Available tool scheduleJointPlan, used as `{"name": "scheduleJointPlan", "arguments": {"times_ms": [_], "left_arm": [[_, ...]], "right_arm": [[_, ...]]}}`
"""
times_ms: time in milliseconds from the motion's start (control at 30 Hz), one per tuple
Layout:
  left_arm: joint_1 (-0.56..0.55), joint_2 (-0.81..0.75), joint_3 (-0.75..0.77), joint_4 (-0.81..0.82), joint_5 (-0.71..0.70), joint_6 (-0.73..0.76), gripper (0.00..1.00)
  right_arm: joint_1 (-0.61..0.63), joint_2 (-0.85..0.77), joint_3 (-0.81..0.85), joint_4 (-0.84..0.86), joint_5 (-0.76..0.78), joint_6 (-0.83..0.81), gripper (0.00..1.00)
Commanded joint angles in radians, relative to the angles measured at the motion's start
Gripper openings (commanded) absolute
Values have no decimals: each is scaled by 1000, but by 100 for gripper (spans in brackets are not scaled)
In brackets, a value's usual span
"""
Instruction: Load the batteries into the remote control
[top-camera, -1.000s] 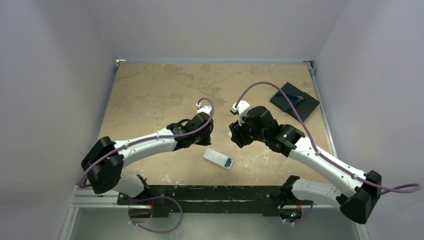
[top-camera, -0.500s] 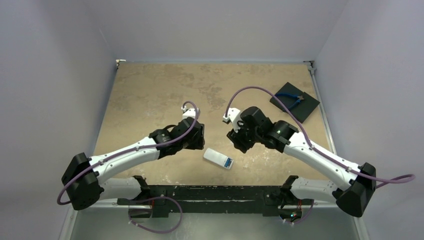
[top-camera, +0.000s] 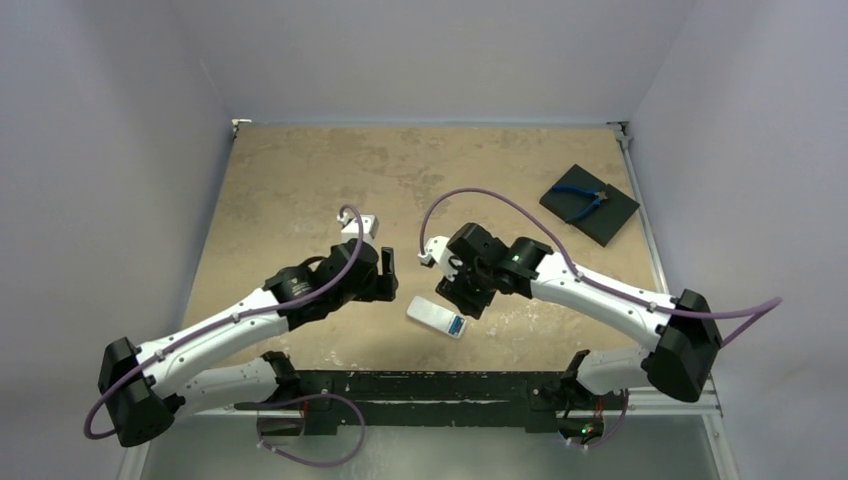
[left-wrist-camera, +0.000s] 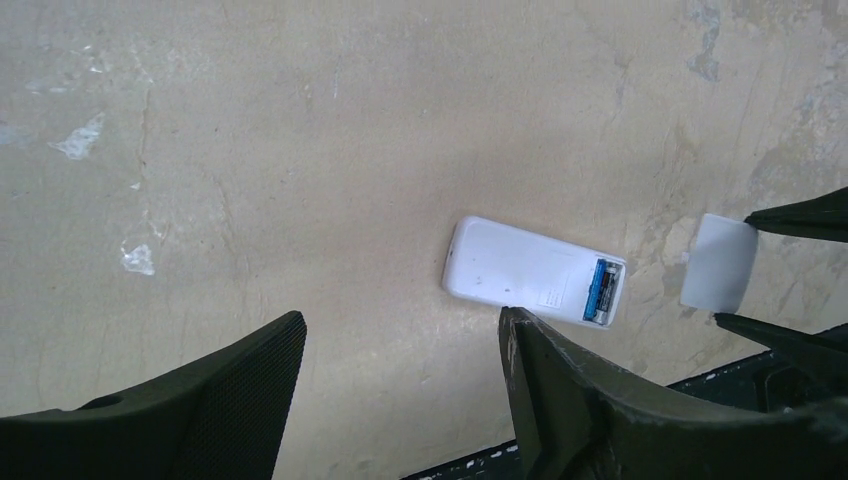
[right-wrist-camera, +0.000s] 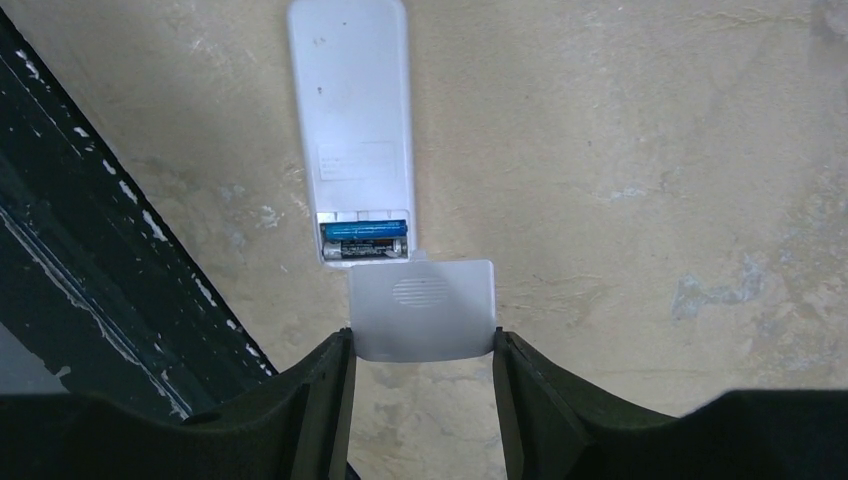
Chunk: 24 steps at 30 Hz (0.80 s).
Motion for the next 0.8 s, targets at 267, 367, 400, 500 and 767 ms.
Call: {"name": "scheduleJointPlan", "arguments": {"times_ms": [267, 367, 400, 500, 767], "left_arm": [[6, -179, 70, -117, -68, 36, 71], [6, -195, 78, -132, -79, 49, 71], [7, -201, 80, -135, -82, 53, 71], [6, -218, 74, -141, -91, 60, 71], [7, -252, 56, -138, -97, 69, 71]], "right_arm": [[76, 159, 88, -70, 0, -23, 23], [91, 187, 103, -87, 3, -17, 23], [96, 196, 107, -90, 0, -17, 23], [110, 225, 118, -101, -5, -14, 22], [121, 305, 154, -130, 15, 22, 21]]}}
